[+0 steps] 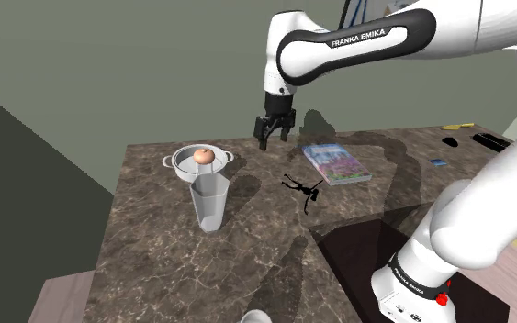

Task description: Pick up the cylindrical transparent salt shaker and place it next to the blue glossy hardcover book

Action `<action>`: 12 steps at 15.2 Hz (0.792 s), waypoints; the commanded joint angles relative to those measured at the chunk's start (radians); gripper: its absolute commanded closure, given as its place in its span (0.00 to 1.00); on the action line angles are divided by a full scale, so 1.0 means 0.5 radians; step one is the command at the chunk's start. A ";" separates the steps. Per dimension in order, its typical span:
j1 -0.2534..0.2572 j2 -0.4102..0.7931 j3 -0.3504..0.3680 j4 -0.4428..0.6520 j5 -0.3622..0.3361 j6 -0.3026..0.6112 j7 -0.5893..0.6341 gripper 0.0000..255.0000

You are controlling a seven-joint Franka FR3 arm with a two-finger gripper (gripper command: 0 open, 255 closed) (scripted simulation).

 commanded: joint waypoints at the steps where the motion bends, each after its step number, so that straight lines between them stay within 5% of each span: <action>1: 0.020 0.131 0.034 0.107 -0.011 0.051 0.056 0.00; 12: 0.165 0.874 0.137 0.880 -0.173 0.155 0.333 0.00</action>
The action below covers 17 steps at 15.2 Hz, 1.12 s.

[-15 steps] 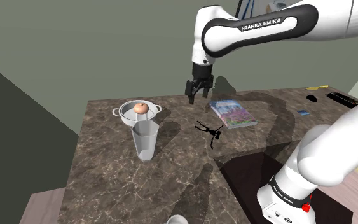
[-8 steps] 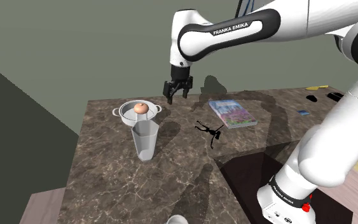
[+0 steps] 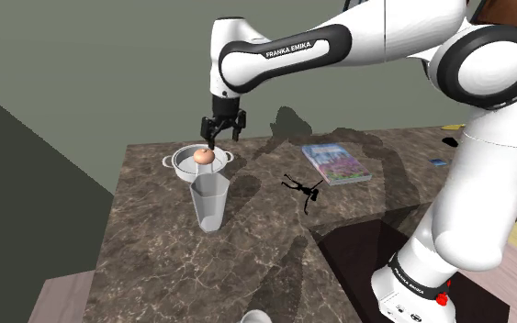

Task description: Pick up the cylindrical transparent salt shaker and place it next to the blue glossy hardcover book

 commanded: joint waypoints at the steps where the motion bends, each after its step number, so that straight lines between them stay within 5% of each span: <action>1: 0.037 0.155 0.008 0.178 -0.041 0.001 0.048 0.00; 5: 0.114 0.424 0.009 0.532 -0.107 -0.044 0.115 0.00; 17: 0.117 0.488 0.000 0.424 -0.123 0.126 0.126 0.00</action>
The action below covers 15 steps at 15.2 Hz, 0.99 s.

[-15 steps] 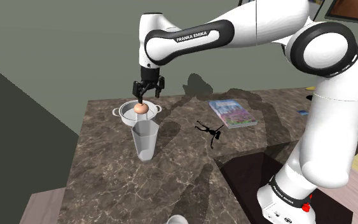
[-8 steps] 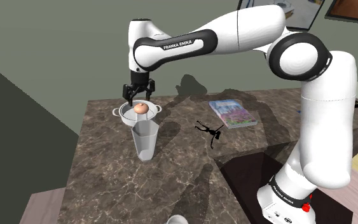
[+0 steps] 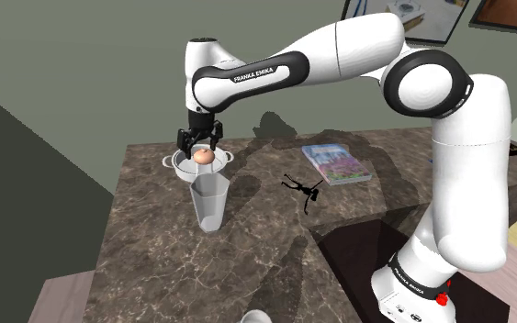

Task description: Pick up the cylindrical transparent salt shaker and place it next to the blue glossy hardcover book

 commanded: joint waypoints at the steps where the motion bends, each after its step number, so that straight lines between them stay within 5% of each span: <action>1: 0.000 0.001 0.000 0.000 0.000 0.001 0.000 0.00; 3: 0.000 0.001 0.000 0.000 0.000 0.001 0.000 0.00; 4: 0.000 0.001 0.000 0.000 0.000 0.001 0.000 1.00; 15: 0.000 -0.015 0.002 0.032 0.004 -0.045 -0.003 1.00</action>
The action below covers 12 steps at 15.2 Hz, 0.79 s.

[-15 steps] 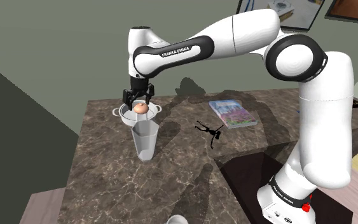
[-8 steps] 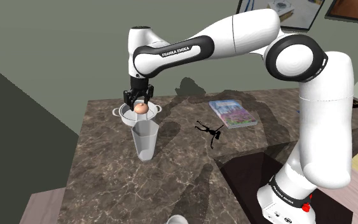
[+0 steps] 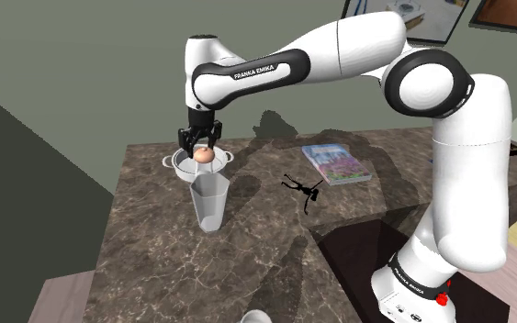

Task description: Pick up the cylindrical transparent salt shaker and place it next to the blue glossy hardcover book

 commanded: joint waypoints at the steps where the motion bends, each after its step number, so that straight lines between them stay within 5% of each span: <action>1: 0.000 -0.013 0.002 0.026 0.003 -0.039 -0.001 1.00; 12: 0.007 -0.058 0.010 0.256 0.018 -0.312 -0.012 1.00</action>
